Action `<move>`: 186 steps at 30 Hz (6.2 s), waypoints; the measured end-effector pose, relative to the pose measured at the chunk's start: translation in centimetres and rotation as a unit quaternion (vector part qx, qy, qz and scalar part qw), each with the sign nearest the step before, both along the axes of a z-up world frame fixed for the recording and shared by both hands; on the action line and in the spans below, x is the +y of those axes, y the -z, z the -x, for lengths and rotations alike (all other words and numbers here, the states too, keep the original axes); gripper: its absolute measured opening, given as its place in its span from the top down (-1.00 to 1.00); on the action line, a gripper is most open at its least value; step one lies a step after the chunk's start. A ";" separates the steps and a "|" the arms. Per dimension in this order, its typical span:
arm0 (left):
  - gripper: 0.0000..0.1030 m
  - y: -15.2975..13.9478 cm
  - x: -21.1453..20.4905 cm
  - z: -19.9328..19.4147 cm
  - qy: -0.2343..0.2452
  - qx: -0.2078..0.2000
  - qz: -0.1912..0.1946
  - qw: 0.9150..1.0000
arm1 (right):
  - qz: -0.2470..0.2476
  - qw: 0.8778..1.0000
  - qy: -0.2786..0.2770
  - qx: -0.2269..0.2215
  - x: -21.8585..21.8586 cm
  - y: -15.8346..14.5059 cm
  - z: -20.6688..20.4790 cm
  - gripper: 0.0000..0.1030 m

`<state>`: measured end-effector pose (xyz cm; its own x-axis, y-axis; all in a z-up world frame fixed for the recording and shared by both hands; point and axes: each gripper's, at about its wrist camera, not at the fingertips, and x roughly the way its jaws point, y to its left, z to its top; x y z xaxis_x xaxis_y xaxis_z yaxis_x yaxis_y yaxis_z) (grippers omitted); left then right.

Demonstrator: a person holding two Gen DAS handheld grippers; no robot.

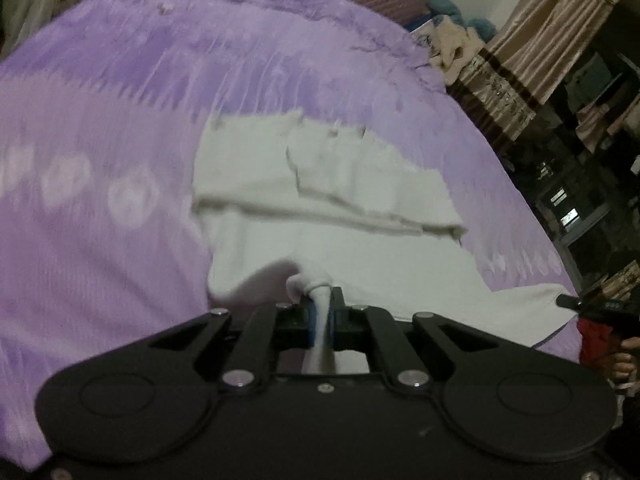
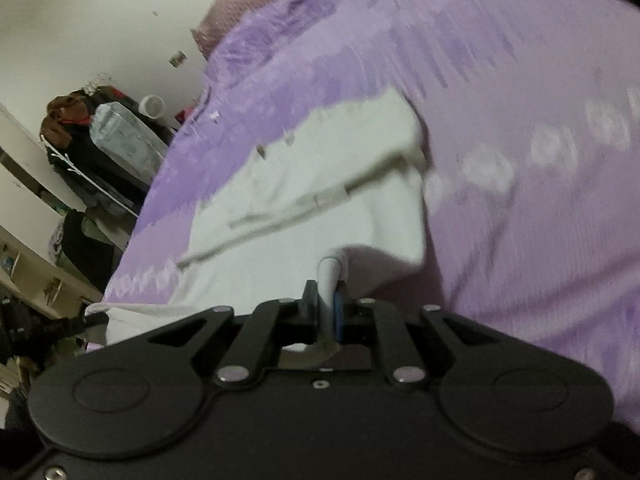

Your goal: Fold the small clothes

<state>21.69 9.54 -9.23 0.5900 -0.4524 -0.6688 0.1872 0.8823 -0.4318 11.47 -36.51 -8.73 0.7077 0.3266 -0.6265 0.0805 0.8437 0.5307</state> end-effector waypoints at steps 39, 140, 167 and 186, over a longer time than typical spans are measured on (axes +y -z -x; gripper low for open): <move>-0.30 11.2 -0.3 -36.3 -0.137 -0.020 -0.050 0.989 | 0.050 0.993 0.099 -0.036 -4.2 9.8 -34.3 1.00; 0.75 11.7 4.1 -10.6 -0.012 0.131 0.138 0.982 | -0.163 0.985 0.050 0.007 -6.4 13.1 -11.3 0.89; -0.48 6.2 -3.6 -10.6 0.014 -0.057 -0.081 0.995 | 0.235 0.971 0.016 -0.033 2.5 4.3 -10.2 -0.14; -0.48 14.8 -6.8 -15.6 0.038 -0.002 -0.082 0.996 | 0.102 0.990 -0.057 0.076 -2.9 13.5 -27.9 0.92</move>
